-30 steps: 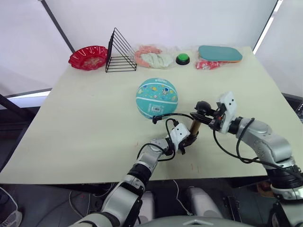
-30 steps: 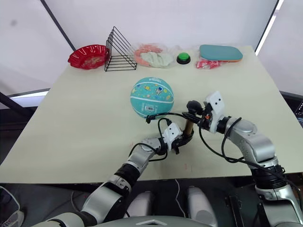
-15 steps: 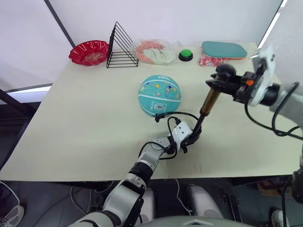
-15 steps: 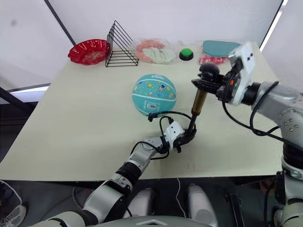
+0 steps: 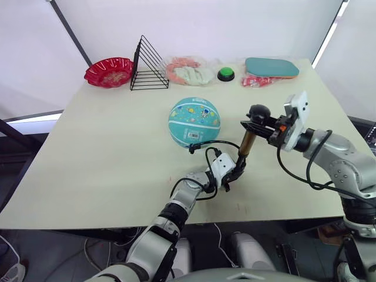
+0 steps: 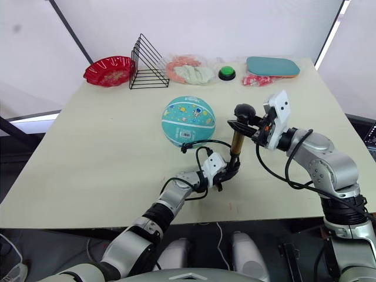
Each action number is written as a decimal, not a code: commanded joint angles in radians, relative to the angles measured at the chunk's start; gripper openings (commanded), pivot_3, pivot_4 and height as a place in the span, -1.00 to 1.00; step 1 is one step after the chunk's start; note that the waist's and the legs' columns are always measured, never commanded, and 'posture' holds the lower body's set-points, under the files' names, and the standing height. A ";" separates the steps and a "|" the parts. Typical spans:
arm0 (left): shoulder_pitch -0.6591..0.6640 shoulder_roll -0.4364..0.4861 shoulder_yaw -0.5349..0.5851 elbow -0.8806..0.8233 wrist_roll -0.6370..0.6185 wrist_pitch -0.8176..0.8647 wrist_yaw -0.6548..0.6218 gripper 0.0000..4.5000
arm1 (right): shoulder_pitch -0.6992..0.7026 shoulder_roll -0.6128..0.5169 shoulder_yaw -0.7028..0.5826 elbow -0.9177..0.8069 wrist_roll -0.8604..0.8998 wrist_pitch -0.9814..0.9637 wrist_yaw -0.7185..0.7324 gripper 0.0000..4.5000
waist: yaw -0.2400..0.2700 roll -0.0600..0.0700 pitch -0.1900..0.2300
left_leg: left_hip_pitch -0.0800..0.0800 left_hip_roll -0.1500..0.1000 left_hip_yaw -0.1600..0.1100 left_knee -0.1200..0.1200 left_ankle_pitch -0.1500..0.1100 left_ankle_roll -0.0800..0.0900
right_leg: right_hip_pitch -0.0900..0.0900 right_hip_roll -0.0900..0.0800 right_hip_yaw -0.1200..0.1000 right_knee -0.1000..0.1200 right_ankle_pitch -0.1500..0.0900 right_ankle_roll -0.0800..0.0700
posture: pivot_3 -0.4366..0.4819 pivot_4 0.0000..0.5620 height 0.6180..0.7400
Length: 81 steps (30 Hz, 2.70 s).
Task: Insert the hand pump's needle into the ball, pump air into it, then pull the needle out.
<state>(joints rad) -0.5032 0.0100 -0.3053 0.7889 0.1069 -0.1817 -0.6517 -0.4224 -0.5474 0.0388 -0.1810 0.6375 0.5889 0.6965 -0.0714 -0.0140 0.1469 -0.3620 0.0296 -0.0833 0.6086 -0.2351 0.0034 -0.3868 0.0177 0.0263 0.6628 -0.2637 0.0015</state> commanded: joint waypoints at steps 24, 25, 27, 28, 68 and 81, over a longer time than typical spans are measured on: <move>0.025 -0.004 -0.018 0.078 0.012 0.021 -0.026 -0.53 | -0.242 -0.156 -0.269 -0.157 0.181 0.261 -0.034 -0.50 | 0.015 0.014 0.017 | -0.018 -0.005 -0.001 0.005 0.000 0.000 | -0.016 -0.003 0.000 0.001 0.002 0.003 | -0.05 -0.47 1.00; 0.023 -0.006 -0.018 0.081 0.012 0.019 -0.027 -0.53 | -0.264 -0.167 -0.290 -0.156 0.210 0.286 -0.041 -0.50 | 0.016 0.013 0.018 | -0.019 -0.006 -0.001 0.006 0.001 0.000 | -0.017 -0.004 0.001 0.001 0.003 0.004 | -0.05 -0.47 1.00; 0.018 -0.008 -0.017 0.088 0.011 0.016 -0.029 -0.53 | -0.298 -0.183 -0.310 -0.143 0.247 0.323 -0.054 -0.50 | 0.016 0.012 0.019 | -0.019 -0.007 -0.001 0.006 0.001 0.000 | -0.017 -0.005 0.001 0.001 0.003 0.005 | -0.05 -0.47 1.00; 0.016 -0.008 -0.017 0.092 0.011 0.014 -0.029 -0.53 | -0.304 -0.182 -0.310 -0.137 0.257 0.335 -0.063 -0.50 | 0.016 0.012 0.019 | -0.019 -0.007 -0.001 0.006 0.000 0.000 | -0.017 -0.005 0.002 0.001 0.003 0.005 | -0.05 -0.47 1.00; 0.019 -0.014 -0.004 0.084 0.010 0.019 -0.021 -0.53 | -0.282 -0.112 -0.196 -0.077 0.110 0.256 0.046 -0.50 | 0.010 0.012 0.016 | -0.018 -0.008 0.000 0.007 0.001 0.000 | -0.015 -0.007 0.002 0.001 0.004 0.006 | -0.05 -0.47 1.00; 0.010 -0.020 -0.006 0.099 0.009 0.014 -0.020 -0.53 | -0.212 -0.110 -0.101 -0.023 0.054 0.264 0.005 -0.50 | 0.012 0.006 0.017 | -0.019 -0.011 0.001 0.007 0.001 -0.001 | -0.017 -0.010 0.003 0.000 0.004 0.007 | -0.05 -0.47 1.00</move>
<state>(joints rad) -0.5339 -0.0250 -0.2942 0.8177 0.0892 -0.2032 -0.6700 -0.6812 -0.6571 -0.1355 -0.2140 0.7725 0.8803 0.7064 -0.0594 -0.0081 0.1636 -0.3801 0.0187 -0.0822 0.6156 -0.2341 0.0024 -0.4020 0.0076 0.0296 0.6629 -0.2593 0.0088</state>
